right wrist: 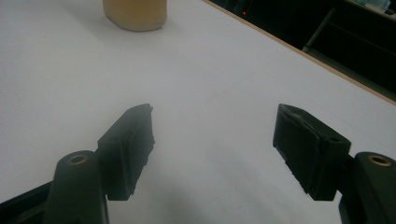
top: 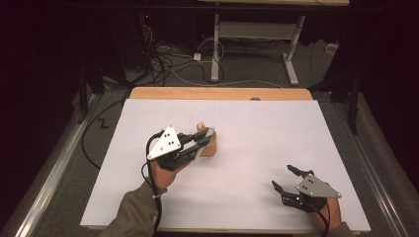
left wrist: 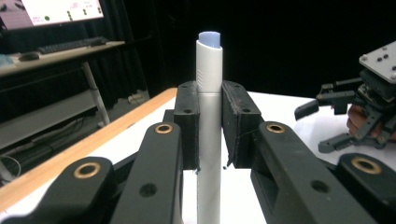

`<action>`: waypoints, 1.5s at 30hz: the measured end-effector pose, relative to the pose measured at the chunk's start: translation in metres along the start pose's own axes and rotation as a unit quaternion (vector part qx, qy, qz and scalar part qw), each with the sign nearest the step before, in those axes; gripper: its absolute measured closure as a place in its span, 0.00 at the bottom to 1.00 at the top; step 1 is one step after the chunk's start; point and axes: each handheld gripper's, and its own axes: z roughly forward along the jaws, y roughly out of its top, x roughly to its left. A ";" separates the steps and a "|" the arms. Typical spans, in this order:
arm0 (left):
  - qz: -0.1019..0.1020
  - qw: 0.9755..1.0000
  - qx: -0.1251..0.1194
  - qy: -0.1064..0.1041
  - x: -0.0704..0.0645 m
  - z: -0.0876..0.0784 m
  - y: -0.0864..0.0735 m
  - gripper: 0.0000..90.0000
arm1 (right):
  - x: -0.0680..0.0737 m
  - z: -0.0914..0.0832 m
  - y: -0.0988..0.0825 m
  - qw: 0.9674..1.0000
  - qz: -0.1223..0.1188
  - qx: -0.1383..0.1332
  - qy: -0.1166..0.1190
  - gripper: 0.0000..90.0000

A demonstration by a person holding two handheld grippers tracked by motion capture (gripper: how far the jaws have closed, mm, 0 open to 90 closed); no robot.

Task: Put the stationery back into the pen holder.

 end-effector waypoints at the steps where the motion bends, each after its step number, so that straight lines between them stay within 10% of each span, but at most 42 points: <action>1: 0.002 1.000 0.000 0.002 0.001 0.000 0.001 0.84 | 0.000 0.000 0.000 1.000 -0.003 -0.001 0.000 0.32; 26: -0.008 0.999 -0.033 0.015 0.024 0.008 0.025 0.84 | 0.000 -0.002 0.001 1.000 -0.004 -0.005 -0.001 0.32; 45: -0.024 0.999 -0.031 0.006 0.045 0.044 0.010 0.84 | 0.001 -0.003 0.001 1.000 -0.007 -0.006 0.004 0.32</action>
